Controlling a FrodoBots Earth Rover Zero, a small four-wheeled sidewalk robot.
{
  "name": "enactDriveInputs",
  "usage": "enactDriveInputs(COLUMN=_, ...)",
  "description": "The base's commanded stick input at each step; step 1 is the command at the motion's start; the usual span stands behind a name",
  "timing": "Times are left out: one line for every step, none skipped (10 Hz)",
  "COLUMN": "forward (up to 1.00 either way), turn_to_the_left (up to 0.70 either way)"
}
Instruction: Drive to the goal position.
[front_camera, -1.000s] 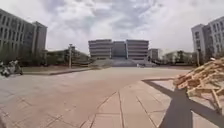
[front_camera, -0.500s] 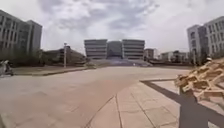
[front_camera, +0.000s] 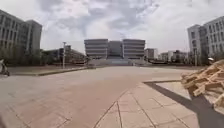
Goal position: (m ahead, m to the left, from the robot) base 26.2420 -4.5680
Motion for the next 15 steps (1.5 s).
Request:
enactDriveInputs(forward=0.7, turn_to_the_left=0.0)
enactDriveInputs(forward=0.7, turn_to_the_left=0.0)
enactDriveInputs(forward=0.7, turn_to_the_left=0.0)
enactDriveInputs(forward=0.7, turn_to_the_left=-0.02)
enactDriveInputs(forward=0.7, turn_to_the_left=-0.05)
enactDriveInputs(forward=0.7, turn_to_the_left=-0.07)
enactDriveInputs(forward=0.7, turn_to_the_left=-0.02)
enactDriveInputs(forward=0.7, turn_to_the_left=0.0)
enactDriveInputs(forward=0.7, turn_to_the_left=0.0)
enactDriveInputs(forward=0.7, turn_to_the_left=0.0)
enactDriveInputs(forward=0.7, turn_to_the_left=0.0)
enactDriveInputs(forward=0.7, turn_to_the_left=0.0)
enactDriveInputs(forward=0.7, turn_to_the_left=-0.01)
enactDriveInputs(forward=0.7, turn_to_the_left=-0.03)
enactDriveInputs(forward=0.7, turn_to_the_left=-0.01)
